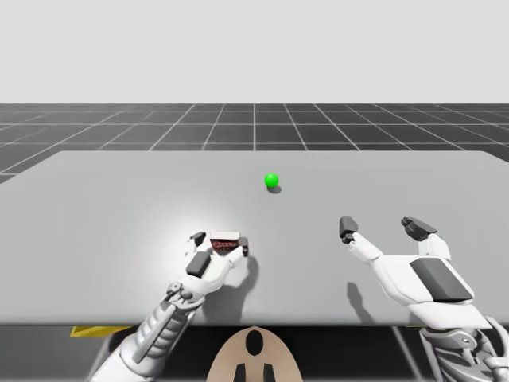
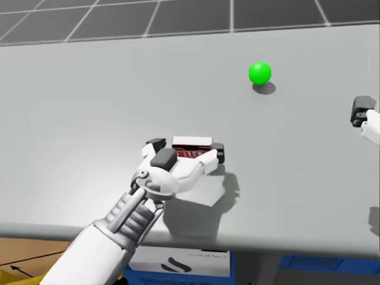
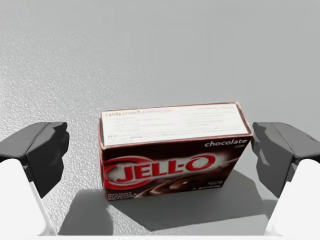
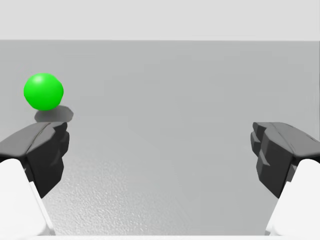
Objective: Watch the red light. When it turns green, pick up the object.
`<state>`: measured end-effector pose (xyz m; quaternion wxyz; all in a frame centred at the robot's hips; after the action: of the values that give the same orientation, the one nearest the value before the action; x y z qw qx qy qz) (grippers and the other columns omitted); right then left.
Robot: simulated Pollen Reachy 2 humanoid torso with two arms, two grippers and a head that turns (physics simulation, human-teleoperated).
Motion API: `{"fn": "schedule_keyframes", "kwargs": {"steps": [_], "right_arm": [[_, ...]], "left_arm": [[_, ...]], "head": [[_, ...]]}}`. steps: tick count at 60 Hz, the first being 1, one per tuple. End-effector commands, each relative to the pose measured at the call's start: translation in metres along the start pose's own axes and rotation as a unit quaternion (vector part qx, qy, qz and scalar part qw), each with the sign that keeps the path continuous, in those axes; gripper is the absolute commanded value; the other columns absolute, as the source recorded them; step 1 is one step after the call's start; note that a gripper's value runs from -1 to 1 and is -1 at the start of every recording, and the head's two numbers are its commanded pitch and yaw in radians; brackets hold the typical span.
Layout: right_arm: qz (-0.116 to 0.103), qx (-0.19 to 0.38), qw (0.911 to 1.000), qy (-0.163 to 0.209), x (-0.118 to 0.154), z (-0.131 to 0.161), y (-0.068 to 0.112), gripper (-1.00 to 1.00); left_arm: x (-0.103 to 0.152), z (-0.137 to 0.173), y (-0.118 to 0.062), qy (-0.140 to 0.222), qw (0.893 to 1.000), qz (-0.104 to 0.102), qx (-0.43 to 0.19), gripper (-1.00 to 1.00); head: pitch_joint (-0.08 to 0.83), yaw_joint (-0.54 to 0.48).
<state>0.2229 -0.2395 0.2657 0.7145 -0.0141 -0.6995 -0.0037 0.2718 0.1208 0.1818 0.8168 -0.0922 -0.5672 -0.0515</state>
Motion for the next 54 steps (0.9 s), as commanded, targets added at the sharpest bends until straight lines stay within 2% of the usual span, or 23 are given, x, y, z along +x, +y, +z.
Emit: {"fn": "schedule_keyframes", "kwargs": {"steps": [1,13,24,30,31,33,34,46,51,54], "right_arm": [[-0.008,-0.001,1.0000,0.000,0.000,0.001,0.000,-1.00],[-0.009,-0.001,1.0000,-0.001,0.000,0.001,0.000,-1.00],[-0.012,-0.001,0.9999,-0.001,0.000,0.001,-0.001,-1.00],[-0.013,0.000,0.9999,-0.001,0.000,0.001,-0.001,-1.00],[-0.014,0.000,0.9999,-0.001,0.000,0.001,-0.001,-1.00],[-0.014,0.000,0.9999,-0.001,0.000,0.001,-0.001,-1.00],[-0.014,0.000,0.9999,-0.001,0.000,0.001,-0.001,-1.00],[-0.014,-0.001,0.9999,-0.001,0.000,0.001,-0.002,-1.00],[-0.014,-0.001,0.9999,0.000,0.000,0.001,-0.002,-1.00],[-0.014,-0.002,0.9999,0.000,0.000,0.001,-0.002,-1.00]], "left_arm": [[-0.001,-0.014,-0.059,0.039,0.993,0.111,-0.006,-1.00],[-0.005,-0.025,-0.073,0.040,0.993,0.108,0.020,-1.00],[-0.018,-0.034,-0.076,0.053,0.991,0.106,0.056,-1.00],[-0.020,-0.036,-0.075,0.053,0.991,0.097,0.070,-1.00],[-0.021,-0.036,-0.075,0.050,0.991,0.095,0.078,-0.69],[-0.021,-0.036,-0.076,0.047,0.991,0.096,0.080,0.50],[-0.022,-0.036,-0.076,0.047,0.991,0.095,0.078,0.96],[-0.022,-0.034,-0.078,0.043,0.992,0.096,0.068,0.96],[-0.022,-0.033,-0.078,0.042,0.992,0.097,0.064,0.95],[-0.022,-0.033,-0.078,0.042,0.993,0.097,0.060,0.93]], "head": [[0.676,0.15],[0.673,0.14],[0.672,0.15],[0.670,0.15],[0.668,0.15],[0.667,0.15],[0.665,0.15],[0.652,0.15],[0.607,0.15],[0.549,0.15]]}}
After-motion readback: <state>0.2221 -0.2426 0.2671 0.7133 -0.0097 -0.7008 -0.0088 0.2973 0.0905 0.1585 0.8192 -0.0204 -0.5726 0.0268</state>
